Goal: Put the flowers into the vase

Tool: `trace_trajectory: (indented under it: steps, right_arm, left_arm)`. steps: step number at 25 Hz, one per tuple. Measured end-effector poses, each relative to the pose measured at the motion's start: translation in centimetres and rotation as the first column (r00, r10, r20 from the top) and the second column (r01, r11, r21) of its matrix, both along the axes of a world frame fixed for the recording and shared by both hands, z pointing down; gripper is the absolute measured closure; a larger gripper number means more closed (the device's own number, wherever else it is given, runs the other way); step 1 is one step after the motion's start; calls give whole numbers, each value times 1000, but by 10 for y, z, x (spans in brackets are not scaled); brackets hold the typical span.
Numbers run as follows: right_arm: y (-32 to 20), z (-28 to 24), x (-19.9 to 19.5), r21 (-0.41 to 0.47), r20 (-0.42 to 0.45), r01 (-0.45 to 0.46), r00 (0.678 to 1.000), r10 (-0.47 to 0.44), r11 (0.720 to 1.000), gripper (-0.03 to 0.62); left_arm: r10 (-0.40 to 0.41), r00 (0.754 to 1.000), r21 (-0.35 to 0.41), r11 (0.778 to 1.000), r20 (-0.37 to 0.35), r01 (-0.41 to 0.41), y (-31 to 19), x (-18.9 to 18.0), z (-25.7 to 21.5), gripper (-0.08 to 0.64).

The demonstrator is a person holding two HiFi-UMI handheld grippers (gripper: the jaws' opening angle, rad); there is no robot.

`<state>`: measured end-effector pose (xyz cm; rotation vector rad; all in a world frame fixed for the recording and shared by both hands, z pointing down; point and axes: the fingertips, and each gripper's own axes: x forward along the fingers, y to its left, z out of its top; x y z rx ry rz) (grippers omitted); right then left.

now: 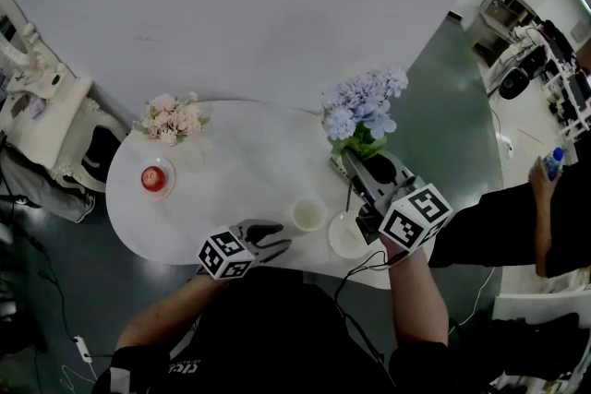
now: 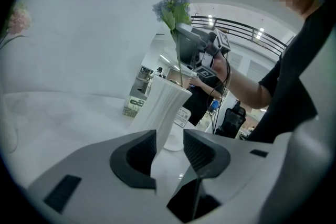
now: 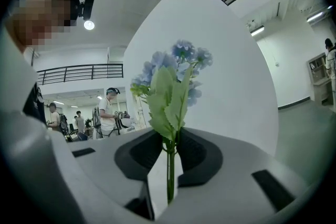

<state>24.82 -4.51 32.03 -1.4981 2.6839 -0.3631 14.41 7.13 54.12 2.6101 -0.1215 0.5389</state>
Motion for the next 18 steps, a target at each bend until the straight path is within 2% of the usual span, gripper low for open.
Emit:
trace_trajectory:
  steps: [18]
  right_arm:
    - [5,-23,-15,44,36,49,998,-50,998,499]
  left_arm:
    - [8,999,-78,997,49,-5,-3,6,14,465]
